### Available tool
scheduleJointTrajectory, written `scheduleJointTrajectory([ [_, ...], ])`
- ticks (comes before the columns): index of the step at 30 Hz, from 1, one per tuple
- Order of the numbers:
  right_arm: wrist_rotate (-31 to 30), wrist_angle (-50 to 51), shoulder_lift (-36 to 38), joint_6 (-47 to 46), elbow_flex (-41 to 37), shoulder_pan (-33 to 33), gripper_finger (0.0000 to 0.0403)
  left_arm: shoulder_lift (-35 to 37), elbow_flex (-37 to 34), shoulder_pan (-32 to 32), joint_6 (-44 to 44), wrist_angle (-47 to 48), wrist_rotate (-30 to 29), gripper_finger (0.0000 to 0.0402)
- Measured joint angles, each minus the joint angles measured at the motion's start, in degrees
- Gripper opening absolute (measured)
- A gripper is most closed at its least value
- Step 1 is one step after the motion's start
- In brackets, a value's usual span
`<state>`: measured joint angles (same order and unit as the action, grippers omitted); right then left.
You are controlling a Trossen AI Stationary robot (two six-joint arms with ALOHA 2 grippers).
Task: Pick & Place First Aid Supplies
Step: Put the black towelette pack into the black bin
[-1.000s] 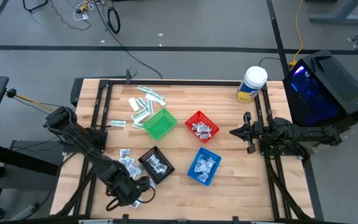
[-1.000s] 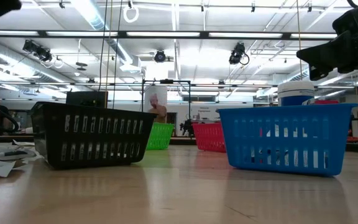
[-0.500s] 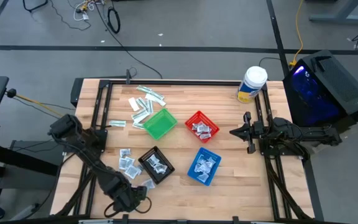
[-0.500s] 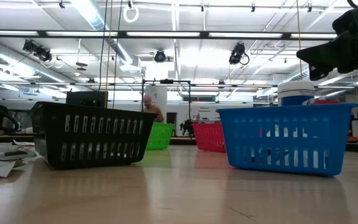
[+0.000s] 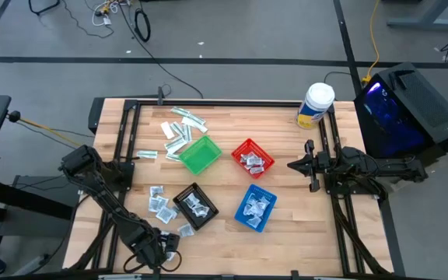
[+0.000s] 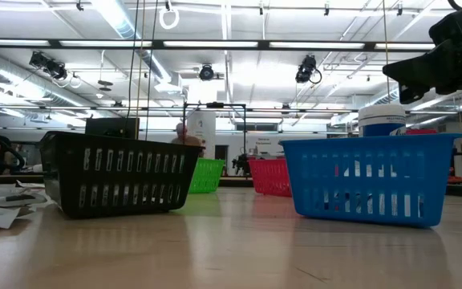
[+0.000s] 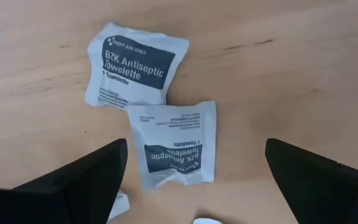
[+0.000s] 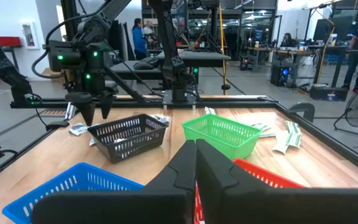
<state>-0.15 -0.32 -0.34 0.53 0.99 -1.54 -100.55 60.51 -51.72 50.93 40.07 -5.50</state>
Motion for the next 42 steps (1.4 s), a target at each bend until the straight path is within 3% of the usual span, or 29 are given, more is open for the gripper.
scheduleJointTrajectory([
  [13,0.00,-0.02,0.00,0.00,0.00,0.00,0.0013,-0.33,0.00,4.33,-2.24,0.38,3.17,0.0390],
  [27,0.00,0.00,0.00,-0.01,0.00,0.01,0.0013,-2.77,0.17,4.69,-2.31,0.69,4.51,0.0388],
  [42,-0.02,0.00,0.00,0.00,0.00,0.02,0.0013,-2.86,0.07,4.69,-2.22,1.37,6.39,0.0323],
])
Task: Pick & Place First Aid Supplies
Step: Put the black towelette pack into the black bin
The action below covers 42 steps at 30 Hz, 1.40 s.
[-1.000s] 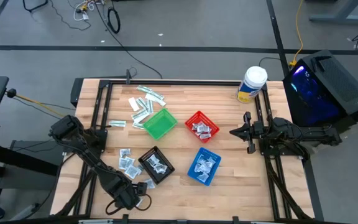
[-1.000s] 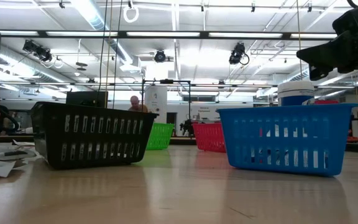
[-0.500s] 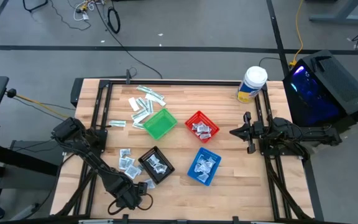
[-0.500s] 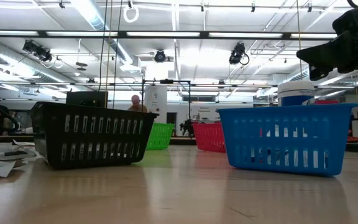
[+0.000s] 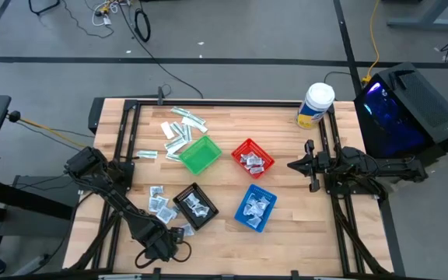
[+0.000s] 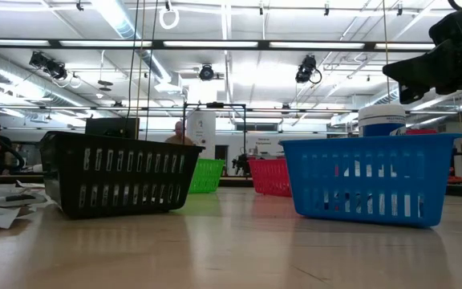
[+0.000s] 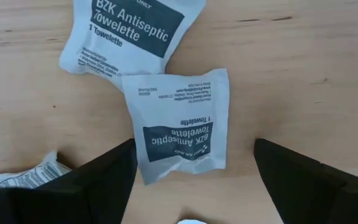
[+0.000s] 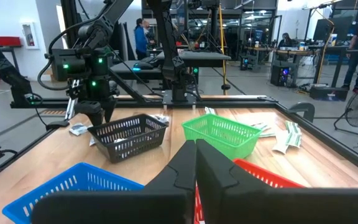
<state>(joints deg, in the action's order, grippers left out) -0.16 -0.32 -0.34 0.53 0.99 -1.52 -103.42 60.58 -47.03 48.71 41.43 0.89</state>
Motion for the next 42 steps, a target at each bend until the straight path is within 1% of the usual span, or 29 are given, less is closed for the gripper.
scheduleJointTrajectory([
  [5,0.01,-0.01,0.00,-0.01,-0.01,-0.01,0.0013,-0.04,0.00,-0.01,-0.02,0.02,0.06,0.0286],
  [10,0.00,-0.02,0.00,0.00,0.00,0.00,0.0013,-0.04,0.00,-0.02,-0.03,0.02,0.13,0.0261],
  [22,0.00,0.00,0.00,0.00,0.00,0.00,0.0013,-0.07,-0.02,-0.09,-0.45,0.06,0.13,0.0249],
  [33,0.00,-0.02,0.00,0.00,0.00,0.00,0.0013,-0.09,-0.02,-0.09,-1.64,0.06,0.44,0.0200],
  [42,0.01,0.00,0.00,-0.01,0.00,-0.01,0.0013,0.02,-0.07,-0.09,-3.39,0.45,0.46,0.0198],
])
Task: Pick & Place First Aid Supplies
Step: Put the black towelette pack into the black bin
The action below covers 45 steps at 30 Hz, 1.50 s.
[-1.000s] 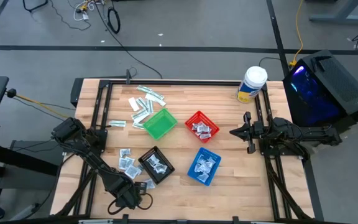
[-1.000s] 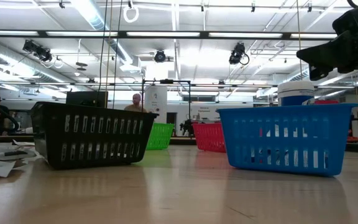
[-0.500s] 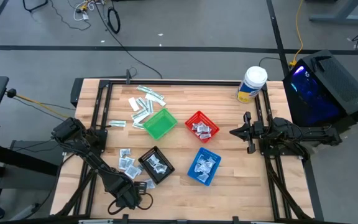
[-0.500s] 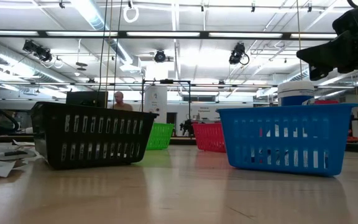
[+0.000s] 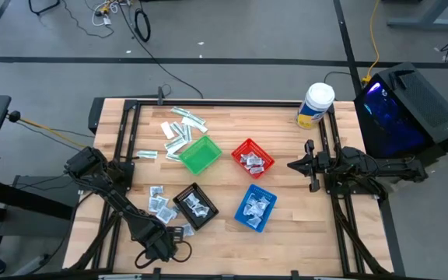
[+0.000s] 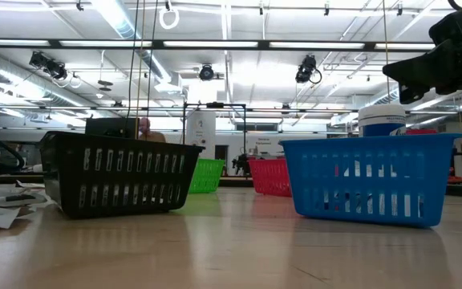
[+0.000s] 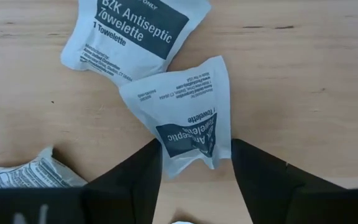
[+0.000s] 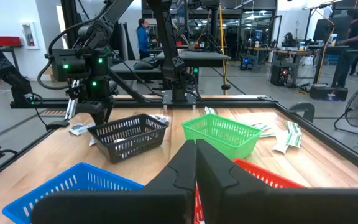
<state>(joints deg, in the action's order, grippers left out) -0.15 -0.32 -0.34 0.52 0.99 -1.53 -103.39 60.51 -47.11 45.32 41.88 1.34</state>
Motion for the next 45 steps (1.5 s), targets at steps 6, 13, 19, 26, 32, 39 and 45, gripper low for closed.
scheduleJointTrajectory([
  [6,-0.01,-0.02,0.00,0.01,0.00,-0.01,0.0013,0.80,-0.06,-0.02,-0.33,0.98,-0.02,0.0198],
  [13,0.00,0.00,0.00,0.00,0.00,0.00,0.0013,1.71,2.29,0.07,-4.03,3.33,-0.10,0.0197],
  [19,0.01,0.00,0.00,0.01,0.00,0.01,0.0013,1.84,5.93,0.35,-4.36,5.68,-0.13,0.0197],
  [26,-0.01,0.00,0.00,0.01,0.00,0.01,0.0013,1.84,12.23,3.16,-4.37,8.98,-0.24,0.0197],
  [32,0.00,0.00,0.00,-0.01,0.00,-0.01,0.0013,1.92,18.15,6.92,-4.35,11.23,-2.55,0.0197],
  [39,-0.01,0.00,0.00,0.01,0.00,0.01,0.0013,1.95,21.78,12.25,-4.30,12.11,-7.18,0.0197],
  [45,0.01,0.00,0.00,0.01,0.00,-0.01,0.0013,1.95,21.92,16.48,-4.21,12.21,-7.37,0.0197],
])
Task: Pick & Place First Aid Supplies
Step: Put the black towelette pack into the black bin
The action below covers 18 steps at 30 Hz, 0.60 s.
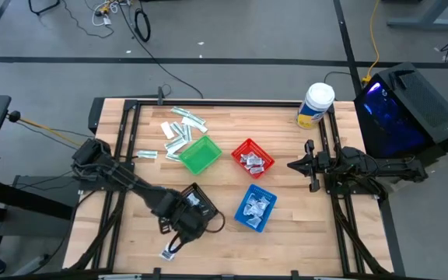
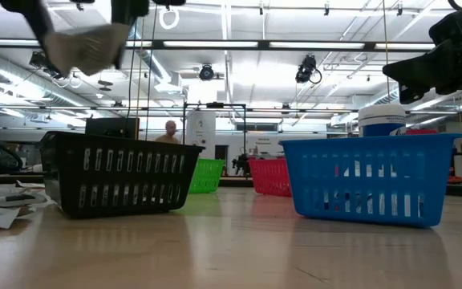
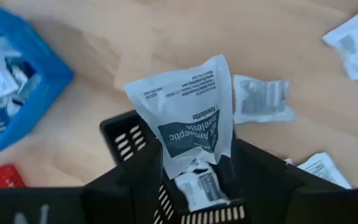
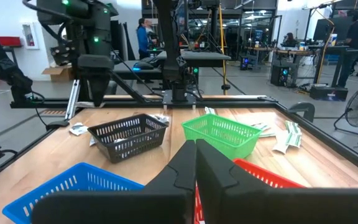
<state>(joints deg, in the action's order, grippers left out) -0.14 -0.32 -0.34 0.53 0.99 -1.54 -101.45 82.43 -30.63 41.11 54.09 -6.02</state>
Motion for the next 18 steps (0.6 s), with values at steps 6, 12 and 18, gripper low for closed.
scheduleJointTrajectory([
  [6,-0.02,0.00,0.00,0.00,0.00,0.01,0.0013,0.00,0.00,4.32,-0.60,0.35,0.02,0.0197],
  [12,-0.02,0.00,0.00,-0.01,0.00,0.01,0.0013,0.00,-0.01,8.39,-2.12,1.40,0.02,0.0197],
  [18,-0.01,0.00,0.00,0.00,0.00,0.02,0.0013,0.04,-1.62,10.11,-2.99,0.72,-0.02,0.0197],
])
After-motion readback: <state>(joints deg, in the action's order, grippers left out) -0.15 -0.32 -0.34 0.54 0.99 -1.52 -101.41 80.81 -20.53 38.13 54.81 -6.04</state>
